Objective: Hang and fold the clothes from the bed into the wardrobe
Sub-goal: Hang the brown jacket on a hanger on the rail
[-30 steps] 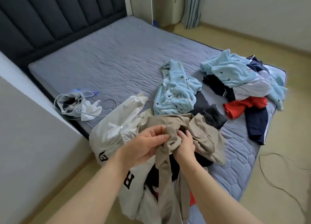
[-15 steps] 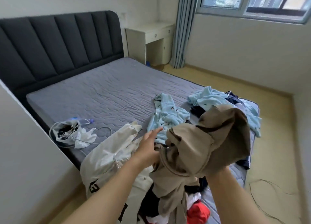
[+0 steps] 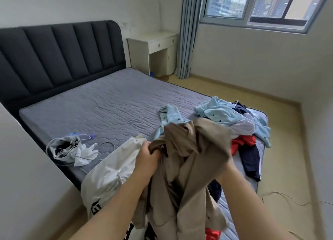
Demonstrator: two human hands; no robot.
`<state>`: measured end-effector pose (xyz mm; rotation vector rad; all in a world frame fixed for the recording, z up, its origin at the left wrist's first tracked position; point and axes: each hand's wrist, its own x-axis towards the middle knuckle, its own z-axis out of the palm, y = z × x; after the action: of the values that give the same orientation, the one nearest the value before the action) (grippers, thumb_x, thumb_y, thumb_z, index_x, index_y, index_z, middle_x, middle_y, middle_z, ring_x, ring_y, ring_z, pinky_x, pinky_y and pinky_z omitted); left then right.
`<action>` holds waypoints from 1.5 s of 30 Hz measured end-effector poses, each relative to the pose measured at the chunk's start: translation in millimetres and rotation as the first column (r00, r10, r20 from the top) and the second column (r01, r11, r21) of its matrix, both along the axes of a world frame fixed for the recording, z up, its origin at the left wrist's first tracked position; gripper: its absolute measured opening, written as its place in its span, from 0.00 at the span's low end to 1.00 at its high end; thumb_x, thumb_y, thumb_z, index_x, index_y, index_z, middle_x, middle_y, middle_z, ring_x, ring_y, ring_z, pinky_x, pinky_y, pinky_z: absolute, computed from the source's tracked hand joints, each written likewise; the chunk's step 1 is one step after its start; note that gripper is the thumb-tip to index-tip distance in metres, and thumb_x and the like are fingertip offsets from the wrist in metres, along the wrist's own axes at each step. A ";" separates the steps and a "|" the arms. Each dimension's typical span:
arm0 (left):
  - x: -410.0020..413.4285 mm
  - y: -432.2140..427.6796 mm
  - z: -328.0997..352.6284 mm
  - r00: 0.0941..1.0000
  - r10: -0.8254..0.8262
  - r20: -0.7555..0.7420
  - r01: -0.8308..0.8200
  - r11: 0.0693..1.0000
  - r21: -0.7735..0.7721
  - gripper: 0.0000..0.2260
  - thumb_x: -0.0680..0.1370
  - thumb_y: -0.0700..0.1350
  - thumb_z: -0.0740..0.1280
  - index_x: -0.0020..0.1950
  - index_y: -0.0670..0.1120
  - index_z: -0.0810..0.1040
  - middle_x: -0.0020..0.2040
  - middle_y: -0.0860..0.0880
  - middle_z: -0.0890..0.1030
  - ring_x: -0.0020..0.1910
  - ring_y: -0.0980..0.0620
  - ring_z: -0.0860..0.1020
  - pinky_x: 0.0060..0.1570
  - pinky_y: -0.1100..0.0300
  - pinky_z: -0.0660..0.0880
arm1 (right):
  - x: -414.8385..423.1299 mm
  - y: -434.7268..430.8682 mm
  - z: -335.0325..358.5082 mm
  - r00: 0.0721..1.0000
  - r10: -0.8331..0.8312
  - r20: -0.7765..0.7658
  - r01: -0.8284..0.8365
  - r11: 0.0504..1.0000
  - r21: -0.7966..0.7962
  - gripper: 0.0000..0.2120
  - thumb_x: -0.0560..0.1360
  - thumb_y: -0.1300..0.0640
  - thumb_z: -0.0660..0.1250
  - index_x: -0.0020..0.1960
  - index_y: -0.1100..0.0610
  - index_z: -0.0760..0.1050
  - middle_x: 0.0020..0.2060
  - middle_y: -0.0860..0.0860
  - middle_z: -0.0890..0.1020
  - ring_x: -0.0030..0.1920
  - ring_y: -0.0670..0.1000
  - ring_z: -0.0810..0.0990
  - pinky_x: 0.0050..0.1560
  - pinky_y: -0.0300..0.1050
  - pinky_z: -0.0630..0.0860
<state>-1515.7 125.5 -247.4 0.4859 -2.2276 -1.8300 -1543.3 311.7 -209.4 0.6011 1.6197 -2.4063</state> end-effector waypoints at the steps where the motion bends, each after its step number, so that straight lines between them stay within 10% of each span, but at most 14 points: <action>1: -0.8 -1.1 4.2 0.998 0.056 -0.013 -0.056 0.998 -0.028 0.04 0.72 0.44 0.64 0.41 0.50 0.69 0.36 0.51 0.76 0.38 0.50 0.73 0.36 0.55 0.70 | -3.1 -1.9 -5.2 1.000 0.002 -0.016 -0.001 0.997 0.071 0.13 0.80 0.63 0.53 0.41 0.62 0.72 0.31 0.53 0.72 0.31 0.48 0.69 0.28 0.36 0.67; 5: 1.1 0.6 18.2 0.989 -0.072 -0.127 0.039 0.968 -0.247 0.09 0.72 0.40 0.66 0.40 0.54 0.69 0.34 0.57 0.75 0.35 0.63 0.73 0.37 0.65 0.70 | -4.1 -9.2 -10.3 0.990 0.055 -0.132 -0.018 0.965 0.261 0.17 0.72 0.71 0.55 0.45 0.56 0.78 0.38 0.51 0.81 0.37 0.48 0.76 0.35 0.38 0.70; 10: 9.3 11.8 29.5 0.862 -0.475 -0.179 0.381 0.839 -0.388 0.15 0.68 0.29 0.66 0.42 0.50 0.75 0.39 0.57 0.75 0.39 0.64 0.74 0.42 0.72 0.68 | 0.9 -21.3 -17.0 0.958 0.282 0.046 -0.276 0.956 -0.100 0.10 0.76 0.50 0.63 0.53 0.53 0.77 0.43 0.52 0.83 0.38 0.51 0.83 0.36 0.46 0.76; 13: 15.3 17.8 26.4 0.797 -0.589 -0.136 0.506 0.773 -0.383 0.13 0.67 0.27 0.68 0.41 0.46 0.79 0.39 0.56 0.74 0.39 0.61 0.73 0.42 0.71 0.69 | 8.6 -23.9 -33.3 0.908 0.407 0.100 -0.393 0.910 -0.132 0.12 0.75 0.56 0.65 0.57 0.59 0.76 0.44 0.58 0.84 0.41 0.56 0.84 0.38 0.47 0.79; 19: 28.3 4.8 3.0 0.784 -0.613 0.101 0.618 0.786 -0.027 0.14 0.65 0.31 0.71 0.36 0.49 0.74 0.36 0.59 0.76 0.38 0.60 0.74 0.39 0.69 0.70 | 5.8 -23.3 -41.4 0.984 0.140 0.107 -0.133 0.988 -0.076 0.10 0.76 0.70 0.56 0.47 0.61 0.75 0.35 0.58 0.80 0.34 0.53 0.78 0.33 0.45 0.74; 22: 31.6 3.0 -15.2 0.888 -0.420 0.188 0.325 0.862 0.389 0.17 0.65 0.34 0.72 0.51 0.44 0.75 0.43 0.46 0.78 0.43 0.50 0.77 0.43 0.60 0.74 | 4.7 -22.8 -34.3 0.996 0.040 0.084 -0.027 0.988 -0.153 0.11 0.79 0.65 0.53 0.43 0.58 0.72 0.37 0.54 0.75 0.36 0.51 0.75 0.37 0.44 0.71; 27: 26.1 11.3 -42.6 0.835 -0.340 0.433 0.370 0.929 0.017 0.41 0.70 0.42 0.71 0.69 0.68 0.49 0.53 0.48 0.69 0.47 0.52 0.74 0.40 0.66 0.72 | 17.8 -26.1 -7.0 0.977 0.186 -0.104 -0.213 0.835 -0.508 0.11 0.62 0.61 0.59 0.22 0.58 0.71 0.22 0.52 0.72 0.24 0.50 0.75 0.31 0.35 0.74; 30: 20.9 25.9 -53.1 0.718 -0.408 0.564 0.609 0.760 -0.226 0.14 0.74 0.44 0.65 0.58 0.57 0.73 0.63 0.44 0.64 0.58 0.45 0.70 0.56 0.59 0.69 | 20.6 -21.3 -9.8 0.976 0.180 -0.121 -0.216 0.867 -0.450 0.11 0.63 0.60 0.55 0.23 0.59 0.68 0.22 0.53 0.69 0.23 0.51 0.72 0.29 0.35 0.71; 33: 15.4 30.3 -59.9 0.797 -0.353 0.490 0.512 0.824 -0.241 0.09 0.76 0.37 0.59 0.40 0.50 0.71 0.57 0.46 0.68 0.56 0.47 0.70 0.61 0.55 0.68 | 20.5 -11.3 -7.8 0.983 0.149 -0.110 -0.183 0.866 -0.466 0.15 0.65 0.61 0.54 0.21 0.57 0.70 0.20 0.52 0.71 0.22 0.49 0.73 0.27 0.33 0.72; 36: 6.9 24.3 -40.4 0.953 -0.040 0.302 0.096 0.980 -0.173 0.10 0.77 0.39 0.58 0.37 0.49 0.67 0.42 0.49 0.75 0.43 0.49 0.72 0.39 0.57 0.65 | 13.4 4.7 -18.6 0.980 0.197 -0.028 -0.198 0.980 -0.025 0.18 0.74 0.66 0.53 0.31 0.56 0.76 0.27 0.52 0.75 0.25 0.47 0.75 0.26 0.34 0.72; 38: 0.9 23.9 -15.4 0.990 0.046 0.135 -0.020 0.981 -0.193 0.07 0.77 0.39 0.60 0.41 0.49 0.69 0.40 0.51 0.76 0.42 0.49 0.72 0.39 0.60 0.64 | 12.2 13.7 -31.4 0.936 0.343 0.079 -0.338 0.817 0.467 0.12 0.73 0.68 0.59 0.51 0.54 0.72 0.38 0.52 0.76 0.32 0.48 0.76 0.30 0.39 0.74; 42: -1.0 40.9 41.8 0.940 -0.312 -0.139 0.270 0.928 -0.258 0.12 0.72 0.36 0.66 0.37 0.54 0.74 0.32 0.60 0.76 0.34 0.65 0.74 0.37 0.74 0.67 | 17.2 1.4 -52.7 0.749 0.662 -0.035 -0.539 0.639 0.548 0.37 0.60 0.67 0.72 0.64 0.47 0.66 0.56 0.51 0.76 0.54 0.52 0.78 0.49 0.46 0.78; 45: 0.1 48.4 58.8 0.848 -0.511 -0.139 0.419 0.809 -0.412 0.08 0.69 0.36 0.69 0.40 0.49 0.79 0.32 0.61 0.76 0.34 0.67 0.74 0.38 0.77 0.67 | 19.2 -9.3 -51.2 0.758 0.637 -0.139 -0.451 0.666 0.594 0.17 0.65 0.64 0.72 0.46 0.44 0.77 0.37 0.44 0.82 0.41 0.49 0.80 0.37 0.38 0.76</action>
<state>-1515.5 173.9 -188.6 -0.3827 -2.5763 -1.4803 -1524.1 302.4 -260.6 -0.2745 2.2246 -1.6517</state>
